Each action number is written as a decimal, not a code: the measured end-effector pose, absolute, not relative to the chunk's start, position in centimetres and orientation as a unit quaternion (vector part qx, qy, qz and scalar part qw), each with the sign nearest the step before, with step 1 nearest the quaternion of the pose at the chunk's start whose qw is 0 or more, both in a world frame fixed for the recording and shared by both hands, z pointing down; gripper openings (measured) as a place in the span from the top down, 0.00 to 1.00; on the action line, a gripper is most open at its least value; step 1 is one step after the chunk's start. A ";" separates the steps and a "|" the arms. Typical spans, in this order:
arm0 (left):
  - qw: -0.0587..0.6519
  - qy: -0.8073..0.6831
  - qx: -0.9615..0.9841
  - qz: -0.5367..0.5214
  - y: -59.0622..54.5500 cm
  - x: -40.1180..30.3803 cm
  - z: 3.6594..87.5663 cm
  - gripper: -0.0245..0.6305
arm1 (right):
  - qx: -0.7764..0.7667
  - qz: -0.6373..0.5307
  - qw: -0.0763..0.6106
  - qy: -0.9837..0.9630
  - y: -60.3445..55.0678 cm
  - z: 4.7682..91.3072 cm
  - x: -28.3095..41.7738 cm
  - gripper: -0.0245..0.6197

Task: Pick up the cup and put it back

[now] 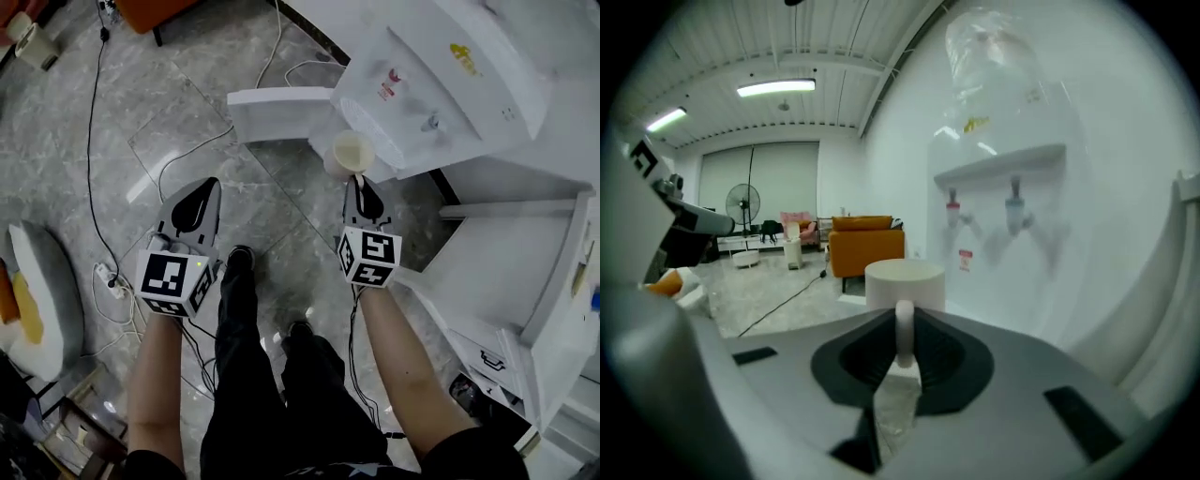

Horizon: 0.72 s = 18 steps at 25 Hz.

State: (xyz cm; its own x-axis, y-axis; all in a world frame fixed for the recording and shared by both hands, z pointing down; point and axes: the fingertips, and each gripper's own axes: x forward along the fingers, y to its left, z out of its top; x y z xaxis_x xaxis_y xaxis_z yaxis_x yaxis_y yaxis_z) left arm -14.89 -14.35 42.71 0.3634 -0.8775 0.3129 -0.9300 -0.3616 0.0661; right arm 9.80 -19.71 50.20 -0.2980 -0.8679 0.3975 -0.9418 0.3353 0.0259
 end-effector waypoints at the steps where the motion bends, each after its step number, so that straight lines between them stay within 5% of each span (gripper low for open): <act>1: 0.120 -0.556 0.815 0.110 -13.6 -14.4 41.1 0.95 | 0.561 0.103 0.170 -0.803 -18.9 48.1 9.9 0.90; 18: 0.129 -0.555 0.813 0.120 1.1 -3.7 23.5 0.95 | 0.496 0.080 0.153 -0.851 -2.5 24.3 16.5 0.90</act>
